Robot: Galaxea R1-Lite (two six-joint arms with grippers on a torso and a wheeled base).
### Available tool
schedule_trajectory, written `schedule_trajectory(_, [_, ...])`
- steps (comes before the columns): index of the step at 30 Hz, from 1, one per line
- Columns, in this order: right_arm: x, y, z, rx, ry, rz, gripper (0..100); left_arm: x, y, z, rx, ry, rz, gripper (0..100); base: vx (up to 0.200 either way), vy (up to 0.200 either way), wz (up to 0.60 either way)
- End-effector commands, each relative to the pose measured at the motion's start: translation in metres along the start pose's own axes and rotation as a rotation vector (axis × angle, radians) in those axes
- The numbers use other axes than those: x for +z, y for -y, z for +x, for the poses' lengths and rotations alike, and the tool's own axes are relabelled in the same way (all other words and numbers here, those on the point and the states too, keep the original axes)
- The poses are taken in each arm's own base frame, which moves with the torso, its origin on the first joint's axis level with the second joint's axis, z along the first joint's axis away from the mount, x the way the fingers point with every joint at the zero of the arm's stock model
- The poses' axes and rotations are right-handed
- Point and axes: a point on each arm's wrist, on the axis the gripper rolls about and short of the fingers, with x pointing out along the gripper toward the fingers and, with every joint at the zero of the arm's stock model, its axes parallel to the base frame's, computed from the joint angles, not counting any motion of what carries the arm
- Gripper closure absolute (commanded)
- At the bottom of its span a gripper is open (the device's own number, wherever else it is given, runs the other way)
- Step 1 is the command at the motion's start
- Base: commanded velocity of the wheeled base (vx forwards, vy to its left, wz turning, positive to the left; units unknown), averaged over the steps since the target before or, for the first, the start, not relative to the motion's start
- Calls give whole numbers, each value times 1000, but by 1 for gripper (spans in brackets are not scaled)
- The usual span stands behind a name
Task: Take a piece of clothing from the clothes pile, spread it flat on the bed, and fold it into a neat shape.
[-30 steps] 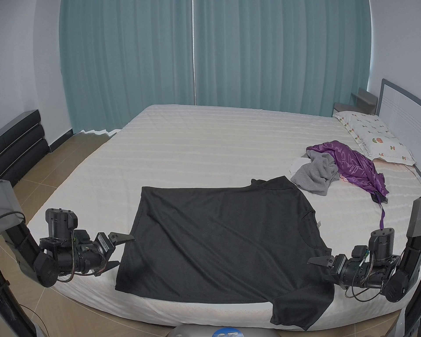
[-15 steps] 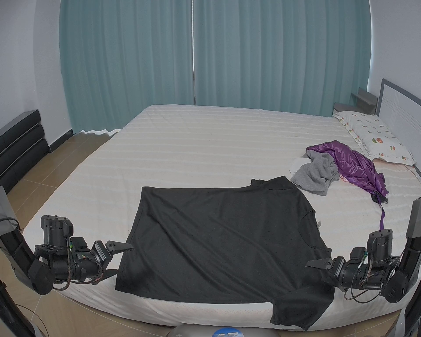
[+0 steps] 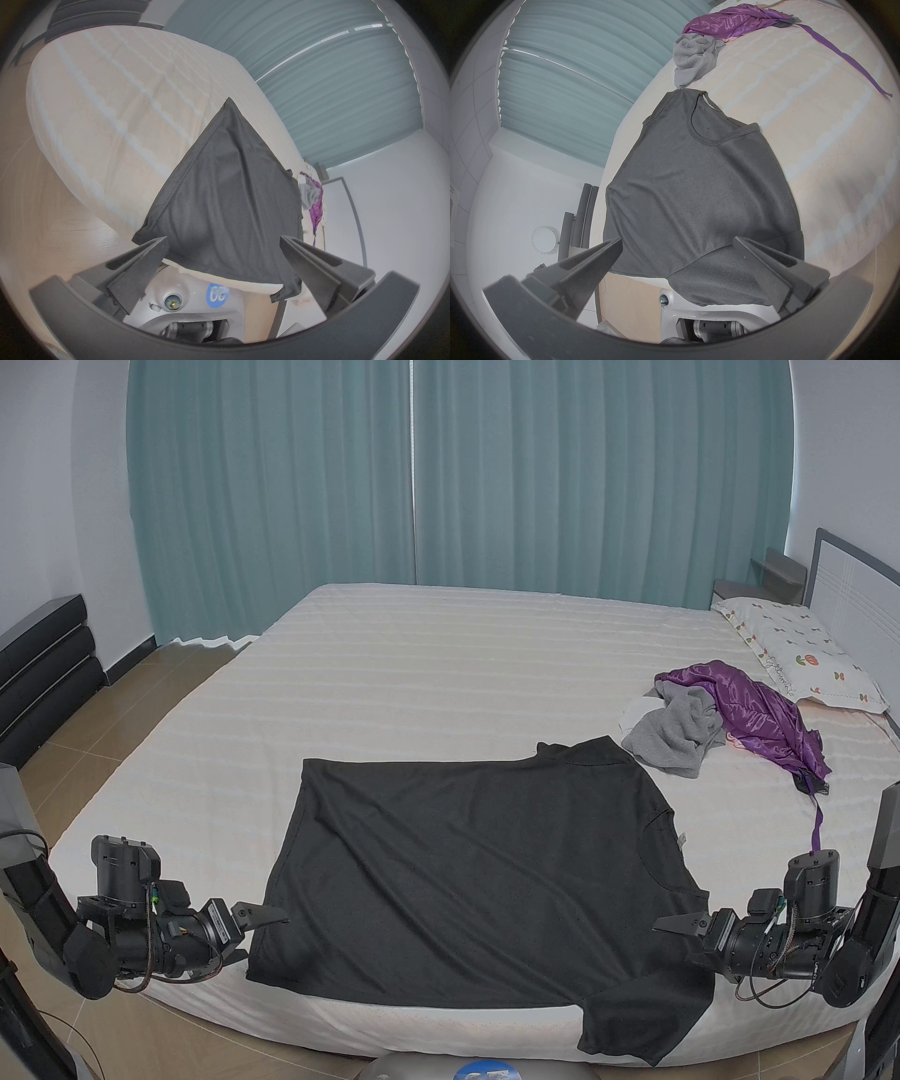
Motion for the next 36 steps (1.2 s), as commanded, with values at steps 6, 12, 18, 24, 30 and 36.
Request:
schedule_trajectory(6, [-4, 2, -2, -11, -15, 3, 0, -8, -9, 5, 47, -45, 3, 0, 0, 0, 0])
schedule_trajectory(12, [-4, 1, -2, -10, -17, 3, 0, -17, -27, 19, 124, -113, 105, 0, 0, 0, 0])
schedule_trajectory(18, [-4, 1, -2, -8, -16, 2, 0, -17, -32, 26, 173, -88, 129, 0, 0, 0, 0])
schedule_trajectory(24, [-5, 1, -2, -8, -17, 1, 0, -17, -33, 29, 175, -85, 132, 0, 0, 0, 0])
schedule_trajectory(30, [-4, 1, -2, -7, -16, 1, 0, -16, -33, 30, 181, -78, 133, 0, 0, 0, 0])
schedule_trajectory(36, [-4, 1, -2, -7, -16, 1, 0, -16, -34, 36, 217, -63, 144, 0, 0, 0, 0])
